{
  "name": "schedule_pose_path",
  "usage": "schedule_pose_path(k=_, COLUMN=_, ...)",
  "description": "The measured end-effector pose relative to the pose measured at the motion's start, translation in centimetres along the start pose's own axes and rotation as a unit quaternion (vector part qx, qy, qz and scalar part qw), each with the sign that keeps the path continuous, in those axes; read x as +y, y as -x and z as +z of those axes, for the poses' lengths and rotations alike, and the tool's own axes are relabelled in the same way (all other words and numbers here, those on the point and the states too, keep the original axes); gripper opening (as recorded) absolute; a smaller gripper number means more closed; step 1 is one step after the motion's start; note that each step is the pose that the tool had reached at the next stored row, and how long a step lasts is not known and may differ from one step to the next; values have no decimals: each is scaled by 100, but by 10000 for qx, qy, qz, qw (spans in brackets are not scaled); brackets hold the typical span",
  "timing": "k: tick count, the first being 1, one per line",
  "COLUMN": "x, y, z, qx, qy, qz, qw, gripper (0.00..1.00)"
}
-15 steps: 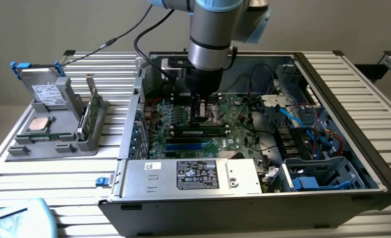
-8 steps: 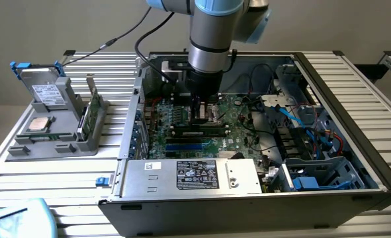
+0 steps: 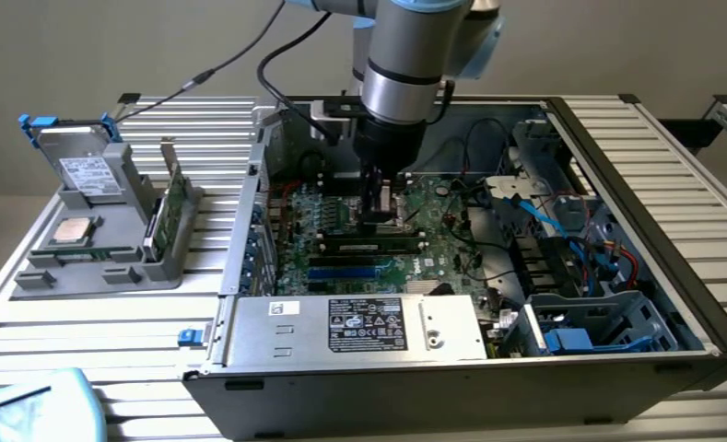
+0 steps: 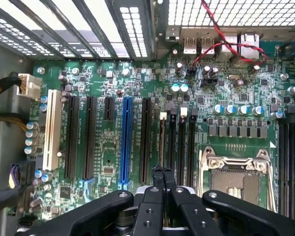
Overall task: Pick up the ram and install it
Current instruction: 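Press down the ram until it locks into place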
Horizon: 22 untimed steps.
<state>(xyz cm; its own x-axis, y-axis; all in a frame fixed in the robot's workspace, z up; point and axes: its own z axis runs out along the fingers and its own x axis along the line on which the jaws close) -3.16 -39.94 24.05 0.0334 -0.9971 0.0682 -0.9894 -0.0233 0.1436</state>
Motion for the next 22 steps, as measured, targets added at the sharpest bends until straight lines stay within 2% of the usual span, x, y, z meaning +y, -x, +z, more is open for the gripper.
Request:
schedule_pose_path(k=4, x=-124, y=-8, z=-62, qx=0, qy=45, qz=-6, qw=10000, gripper=10)
schedule_pose_path(k=7, x=-228, y=-11, z=-86, qx=-2, qy=68, qz=-12, qw=10000, gripper=10)
schedule_pose_path(k=22, x=-230, y=-12, z=-87, qx=-3, qy=71, qz=-13, qw=10000, gripper=10)
